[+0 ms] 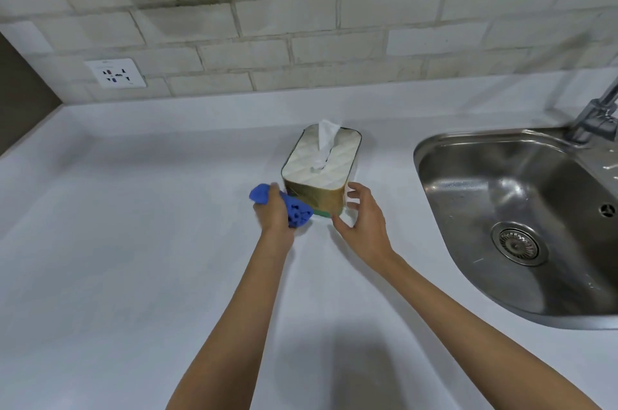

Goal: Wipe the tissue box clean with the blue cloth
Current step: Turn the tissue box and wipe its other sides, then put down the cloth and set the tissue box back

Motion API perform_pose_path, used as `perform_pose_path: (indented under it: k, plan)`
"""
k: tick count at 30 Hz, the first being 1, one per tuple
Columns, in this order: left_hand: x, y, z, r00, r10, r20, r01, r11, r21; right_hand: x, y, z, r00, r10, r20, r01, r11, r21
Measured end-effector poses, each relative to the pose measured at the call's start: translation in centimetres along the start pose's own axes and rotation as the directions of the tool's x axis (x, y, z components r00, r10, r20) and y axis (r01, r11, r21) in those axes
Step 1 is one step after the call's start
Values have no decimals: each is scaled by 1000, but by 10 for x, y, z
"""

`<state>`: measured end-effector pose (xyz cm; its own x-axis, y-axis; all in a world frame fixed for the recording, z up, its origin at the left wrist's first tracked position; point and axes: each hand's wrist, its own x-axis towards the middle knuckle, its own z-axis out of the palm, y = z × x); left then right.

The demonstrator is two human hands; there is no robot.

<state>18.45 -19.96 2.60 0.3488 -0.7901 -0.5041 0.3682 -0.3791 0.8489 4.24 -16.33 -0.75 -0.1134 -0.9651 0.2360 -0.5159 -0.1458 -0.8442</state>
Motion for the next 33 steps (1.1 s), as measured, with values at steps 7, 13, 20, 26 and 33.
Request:
perform_pose_path:
  k: [7,13,20,26,33]
  plan:
    - [-70,-35,-12,947,-129,295,151,987,-55,-25,-23,-34,964,210,163,-240,951,196]
    - [-131,-46,24,892,-69,446,-1,988,154,-43,-26,-86,903,312,296,-380,901,209]
    - [-172,-77,59,819,-108,564,69,994,90,-64,-16,-167,912,313,266,-381,887,261]
    - [-190,-115,70,829,-142,541,-15,961,275,-81,15,-233,852,466,238,-515,827,224]
    - [-220,-168,84,895,-77,439,-221,778,587,-143,83,-292,686,689,236,-714,700,31]
